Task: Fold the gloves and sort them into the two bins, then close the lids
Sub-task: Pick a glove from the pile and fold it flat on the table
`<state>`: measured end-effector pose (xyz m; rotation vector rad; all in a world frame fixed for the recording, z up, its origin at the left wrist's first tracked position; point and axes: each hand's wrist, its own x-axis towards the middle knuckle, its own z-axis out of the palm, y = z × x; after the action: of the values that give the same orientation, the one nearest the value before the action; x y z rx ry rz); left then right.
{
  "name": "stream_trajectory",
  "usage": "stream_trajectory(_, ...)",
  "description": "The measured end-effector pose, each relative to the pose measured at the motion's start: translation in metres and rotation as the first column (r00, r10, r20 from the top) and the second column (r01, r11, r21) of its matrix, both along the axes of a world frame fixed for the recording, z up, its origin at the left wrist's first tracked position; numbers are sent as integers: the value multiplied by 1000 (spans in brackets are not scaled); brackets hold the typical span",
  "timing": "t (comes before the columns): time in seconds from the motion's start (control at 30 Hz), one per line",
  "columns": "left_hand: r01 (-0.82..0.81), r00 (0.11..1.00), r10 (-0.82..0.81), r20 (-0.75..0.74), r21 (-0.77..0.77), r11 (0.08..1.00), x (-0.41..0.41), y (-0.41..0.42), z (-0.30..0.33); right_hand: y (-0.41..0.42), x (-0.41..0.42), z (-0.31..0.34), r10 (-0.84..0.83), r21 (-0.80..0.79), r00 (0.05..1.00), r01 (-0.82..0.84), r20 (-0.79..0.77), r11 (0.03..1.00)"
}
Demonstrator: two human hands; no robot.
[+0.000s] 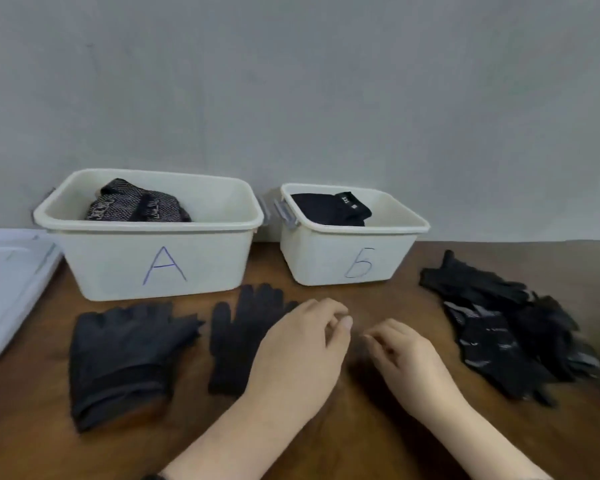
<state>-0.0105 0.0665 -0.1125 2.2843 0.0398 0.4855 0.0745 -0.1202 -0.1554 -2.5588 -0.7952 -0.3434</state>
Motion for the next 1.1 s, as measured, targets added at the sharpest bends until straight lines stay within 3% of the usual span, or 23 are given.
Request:
stream_trajectory(0.1, 8, 995, -14, -100, -61, 998, 22, -49, -29, -42, 7, -17, -66, -1, 998, 66, 11, 998)
stream_trajectory(0.2, -24, 990, 21, -141, -21, 999, 50, -82, -50, -53, 11, -18, -187, 233, 980, 199, -71, 952)
stream_trajectory(0.3, -29, 991, 32, -133, 21, 999, 73, -104, -55, -55, 17, -17, -241, 364, 952, 295, -187, 883)
stream_trajectory(0.57, 76, 988, -54, -146, 148, 986, 93, -106, -62, -62, 25, -21, -189, 506, 953, 286, -235, 813)
stream_trajectory(0.63, 84, 987, -62, -146, 149, 985, 91, -104, -62, -64, 26, -19, -186, 488, 964, 257, -189, 834)
stream_trajectory(0.8, 130, 986, -109, -124, 179, 975, 86, -108, -62, -92, 34, -14, -228, 327, 969, 187, 93, 927)
stream_trajectory(0.93, 152, 984, -132, -119, 176, 973, 84, -109, -61, -136, 31, -9, -345, 155, 898, 313, 271, 937)
stream_trajectory(1.03, 166, 981, -145, -127, 179, 970, 83, -112, -59, -170, 22, -11, -436, -44, 887, 447, 150, 894)
stream_trajectory(1.1, 176, 979, -153, -136, 182, 967, 83, -114, -57, -184, 17, -12, -438, -149, 899, 435, 13, 888)
